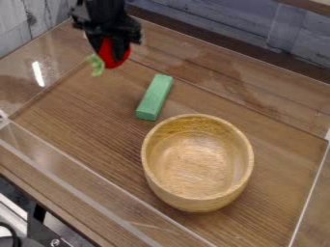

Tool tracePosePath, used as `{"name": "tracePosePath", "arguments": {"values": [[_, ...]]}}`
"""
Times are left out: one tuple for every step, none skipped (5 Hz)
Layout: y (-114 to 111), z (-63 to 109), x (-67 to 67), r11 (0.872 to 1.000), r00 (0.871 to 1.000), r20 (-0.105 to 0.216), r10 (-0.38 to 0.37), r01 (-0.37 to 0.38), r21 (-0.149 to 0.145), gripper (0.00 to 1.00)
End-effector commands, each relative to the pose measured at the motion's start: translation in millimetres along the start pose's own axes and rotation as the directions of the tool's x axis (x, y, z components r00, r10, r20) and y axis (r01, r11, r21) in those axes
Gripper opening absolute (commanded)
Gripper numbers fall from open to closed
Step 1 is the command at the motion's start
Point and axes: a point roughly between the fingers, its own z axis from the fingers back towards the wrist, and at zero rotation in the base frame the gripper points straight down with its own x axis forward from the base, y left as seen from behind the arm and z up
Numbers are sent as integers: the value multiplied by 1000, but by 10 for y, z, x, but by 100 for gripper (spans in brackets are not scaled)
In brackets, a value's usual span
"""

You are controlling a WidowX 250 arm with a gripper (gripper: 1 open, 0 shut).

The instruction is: Move the red fruit to the left

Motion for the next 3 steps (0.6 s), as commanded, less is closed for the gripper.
{"name": "tracePosePath", "arguments": {"values": [[132, -59, 60, 999, 1000, 25, 4, -5, 36, 0], [211, -179, 63, 999, 1000, 11, 10, -11, 47, 0], [279, -285, 81, 999, 1000, -4, 18, -18, 51, 0]]}}
